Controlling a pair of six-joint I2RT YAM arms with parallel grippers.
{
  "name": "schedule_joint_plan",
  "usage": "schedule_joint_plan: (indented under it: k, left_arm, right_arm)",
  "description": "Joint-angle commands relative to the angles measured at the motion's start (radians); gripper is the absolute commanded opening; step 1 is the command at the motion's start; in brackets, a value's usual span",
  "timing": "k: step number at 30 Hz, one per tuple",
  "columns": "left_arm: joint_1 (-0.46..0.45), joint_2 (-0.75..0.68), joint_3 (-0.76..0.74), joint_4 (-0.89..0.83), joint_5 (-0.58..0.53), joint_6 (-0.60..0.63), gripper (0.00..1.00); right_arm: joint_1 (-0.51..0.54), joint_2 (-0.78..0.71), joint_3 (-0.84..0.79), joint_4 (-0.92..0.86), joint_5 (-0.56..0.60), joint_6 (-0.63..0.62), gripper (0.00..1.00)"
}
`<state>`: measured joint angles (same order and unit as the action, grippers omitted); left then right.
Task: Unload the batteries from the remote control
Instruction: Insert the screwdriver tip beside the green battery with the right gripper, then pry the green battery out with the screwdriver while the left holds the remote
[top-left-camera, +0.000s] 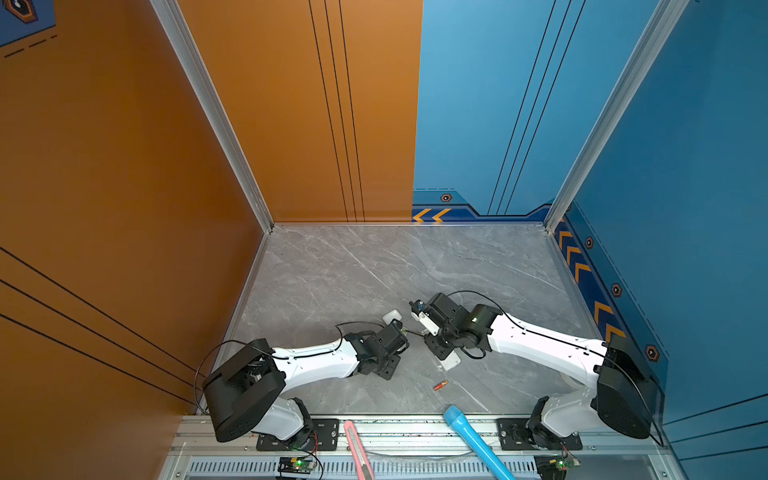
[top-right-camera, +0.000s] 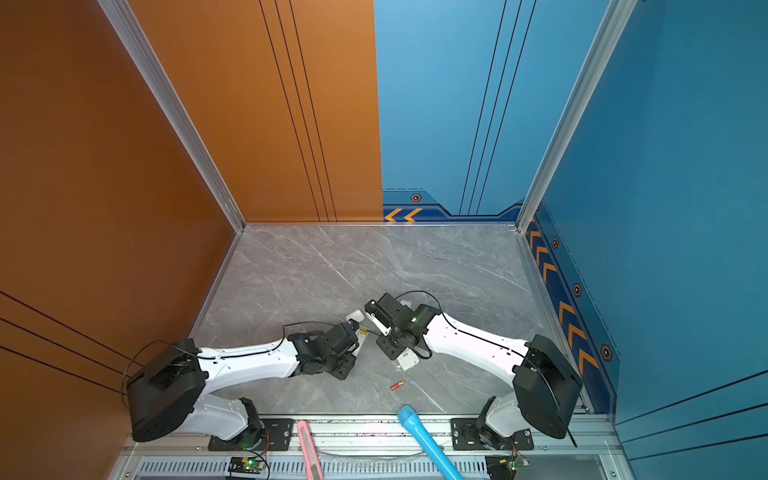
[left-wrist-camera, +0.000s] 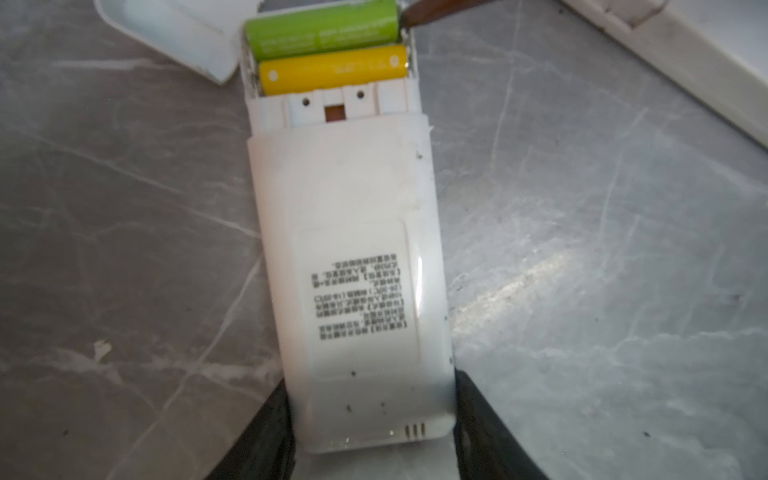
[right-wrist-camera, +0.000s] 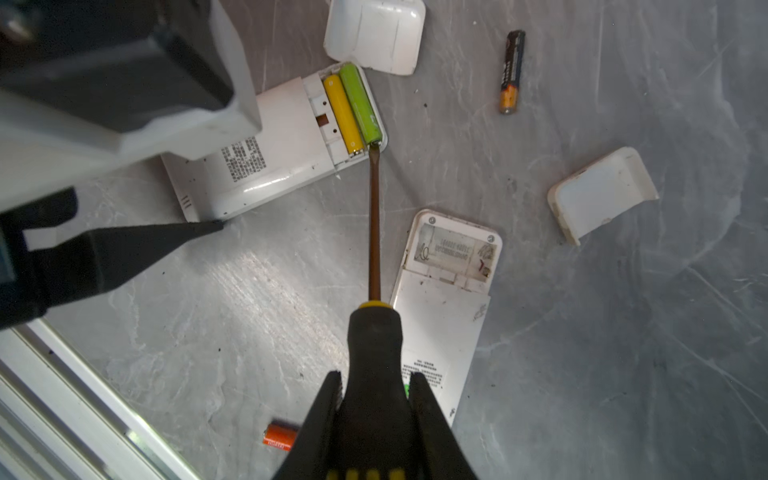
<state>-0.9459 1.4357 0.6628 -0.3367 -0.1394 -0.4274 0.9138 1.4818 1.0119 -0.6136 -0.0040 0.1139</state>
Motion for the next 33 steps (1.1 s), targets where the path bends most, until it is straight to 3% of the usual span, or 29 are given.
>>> schedule_joint_plan:
  k: [1,33]
  left_arm:
    - [-0.001,0.059,-0.029,0.016,0.102,0.076,0.07]
    - [-0.035,0.136,-0.004,0.063,0.208,0.131,0.00]
  right_arm:
    - [0.018,0.106,-0.050,0.232,-0.061,0.029,0.00]
    - [0.011,-0.024,-0.110,0.302,-0.101,0.089,0.00]
